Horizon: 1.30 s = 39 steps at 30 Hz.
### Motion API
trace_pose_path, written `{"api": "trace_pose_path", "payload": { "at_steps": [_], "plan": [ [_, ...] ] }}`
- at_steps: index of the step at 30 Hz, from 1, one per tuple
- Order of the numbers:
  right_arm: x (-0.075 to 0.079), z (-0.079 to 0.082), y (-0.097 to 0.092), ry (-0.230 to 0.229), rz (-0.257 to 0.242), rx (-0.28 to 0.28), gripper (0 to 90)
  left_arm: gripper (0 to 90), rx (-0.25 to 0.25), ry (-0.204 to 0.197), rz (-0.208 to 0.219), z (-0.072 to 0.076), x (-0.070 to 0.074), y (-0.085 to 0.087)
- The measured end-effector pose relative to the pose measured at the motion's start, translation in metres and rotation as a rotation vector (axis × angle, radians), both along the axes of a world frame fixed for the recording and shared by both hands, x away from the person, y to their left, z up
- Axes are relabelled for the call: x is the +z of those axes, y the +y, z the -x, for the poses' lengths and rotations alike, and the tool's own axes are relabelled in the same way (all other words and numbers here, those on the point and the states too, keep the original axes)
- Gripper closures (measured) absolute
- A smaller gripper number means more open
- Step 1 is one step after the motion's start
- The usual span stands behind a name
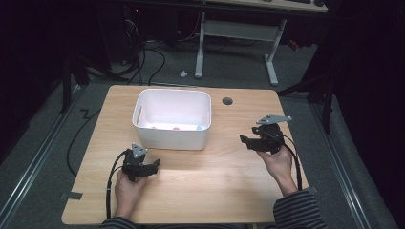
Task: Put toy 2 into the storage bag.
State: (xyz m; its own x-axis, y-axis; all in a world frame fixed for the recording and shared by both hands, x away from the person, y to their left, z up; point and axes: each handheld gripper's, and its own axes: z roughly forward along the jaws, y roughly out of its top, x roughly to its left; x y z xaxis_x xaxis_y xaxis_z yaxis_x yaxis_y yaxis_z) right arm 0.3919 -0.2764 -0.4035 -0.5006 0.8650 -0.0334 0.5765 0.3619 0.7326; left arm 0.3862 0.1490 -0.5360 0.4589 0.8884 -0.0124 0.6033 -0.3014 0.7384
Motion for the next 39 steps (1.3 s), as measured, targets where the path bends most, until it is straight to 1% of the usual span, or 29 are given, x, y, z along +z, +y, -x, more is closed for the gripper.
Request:
{"api": "trace_pose_path", "payload": {
  "at_steps": [1, 3, 4, 5, 8, 9, 10, 12, 14, 15, 17, 18, 19, 20, 21, 22, 23, 26, 27, 28, 30, 33, 34, 35, 39],
  "plan": [
    [-0.005, 0.004, -0.008, 0.006, -0.018, -0.016, 40.1, 25.1, 0.0, 0.0, 0.0, 0.0, 0.0, 0.0],
    [-0.008, 0.007, -0.011, 0.0, -0.005, -0.028, 40.5, 25.1, 0.0, 0.0, 0.0, 0.0, 0.0, 0.0],
    [-0.01, 0.009, -0.014, -0.008, -0.016, -0.032, 40.6, 25.1, 0.0, 0.0, 0.0, 0.0, 0.0, 0.0],
    [-0.013, 0.01, -0.017, 0.0, -0.025, -0.039, 40.5, 25.1, 0.0, 0.0, 0.0, 0.0, 0.0, 0.0],
    [-0.017, 0.012, -0.02, -0.002, -0.02, -0.045, 40.7, 25.1, 0.0, 0.0, 0.0, 0.0, 0.0, 0.0],
    [-0.023, 0.014, -0.024, 0.006, -0.033, -0.056, 40.6, 25.1, 0.0, 0.0, -0.001, 0.0, 0.0, 0.0],
    [-0.023, 0.014, -0.024, 0.006, -0.033, -0.056, 40.6, 25.1, 0.0, 0.0, -0.001, 0.0, 0.0, 0.0],
    [-0.03, 0.017, -0.028, 0.01, -0.045, -0.068, 40.8, 25.1, 0.0, 0.0, 0.0, 0.0, 0.0, 0.0],
    [-0.033, 0.019, -0.029, 0.015, -0.047, -0.075, 40.7, 25.1, 0.0, 0.0, 0.0, 0.0, 0.0, 0.0],
    [-0.038, 0.021, -0.031, 0.014, -0.043, -0.084, 40.9, 25.1, 0.0, 0.0, 0.0, 0.0, 0.0, 0.0],
    [-0.043, 0.021, -0.034, 0.021, -0.05, -0.091, 40.6, 25.1, 0.0, 0.0, 0.0, 0.0, 0.0, 0.0],
    [-0.046, 0.022, -0.034, 0.025, -0.045, -0.096, 40.8, 25.1, 0.001, 0.0, -0.001, 0.0, 0.0, 0.0],
    [-0.048, 0.022, -0.035, 0.02, -0.044, -0.098, 40.8, 25.1, 0.0, 0.0, -0.001, 0.0, 0.0, 0.0],
    [-0.048, 0.022, -0.035, 0.02, -0.044, -0.098, 40.8, 25.1, 0.0, 0.0, -0.001, 0.0, 0.0, 0.0],
    [-0.054, 0.023, -0.036, 0.022, -0.051, -0.104, 40.8, 25.2, 0.001, 0.0, -0.001, 0.0, 0.0, 0.0],
    [-0.054, 0.023, -0.036, 0.022, -0.051, -0.104, 40.8, 25.1, 0.001, 0.0, -0.001, 0.0, 0.0, 0.0],
    [-0.06, 0.024, -0.037, 0.023, -0.051, -0.108, 40.7, 25.1, 0.001, 0.0, -0.001, 0.0, 0.0, 0.0],
    [-0.068, 0.025, -0.037, 0.026, -0.053, -0.119, 40.2, 25.1, 0.0, 0.0, -0.001, 0.0, 0.0, 0.0],
    [-0.068, 0.025, -0.037, 0.026, -0.053, -0.119, 40.2, 25.1, 0.0, 0.0, -0.001, 0.0, 0.0, 0.0],
    [-0.074, 0.025, -0.037, 0.027, -0.055, -0.131, 40.1, 25.1, 0.001, 0.0, -0.001, 0.0, 0.0, 0.0],
    [-0.079, 0.026, -0.038, 0.028, -0.056, -0.138, 39.9, 25.1, 0.0, 0.0, -0.001, 0.0, 0.0, 0.0],
    [-0.088, 0.025, -0.038, 0.031, -0.048, -0.152, 39.4, 25.1, 0.001, 0.0, -0.001, 0.0, 0.0, 0.0],
    [-0.088, 0.025, -0.038, 0.031, -0.048, -0.152, 39.4, 25.1, 0.001, 0.0, -0.001, 0.0, 0.0, 0.0],
    [-0.094, 0.025, -0.038, 0.039, -0.039, -0.166, 39.3, 25.1, 0.0, 0.0, -0.001, 0.0, 0.0, 0.0],
    [-0.104, 0.023, -0.037, 0.051, -0.024, -0.178, 39.2, 25.1, 0.001, 0.0, -0.001, 0.0, 0.0, 0.0]
  ]
}}
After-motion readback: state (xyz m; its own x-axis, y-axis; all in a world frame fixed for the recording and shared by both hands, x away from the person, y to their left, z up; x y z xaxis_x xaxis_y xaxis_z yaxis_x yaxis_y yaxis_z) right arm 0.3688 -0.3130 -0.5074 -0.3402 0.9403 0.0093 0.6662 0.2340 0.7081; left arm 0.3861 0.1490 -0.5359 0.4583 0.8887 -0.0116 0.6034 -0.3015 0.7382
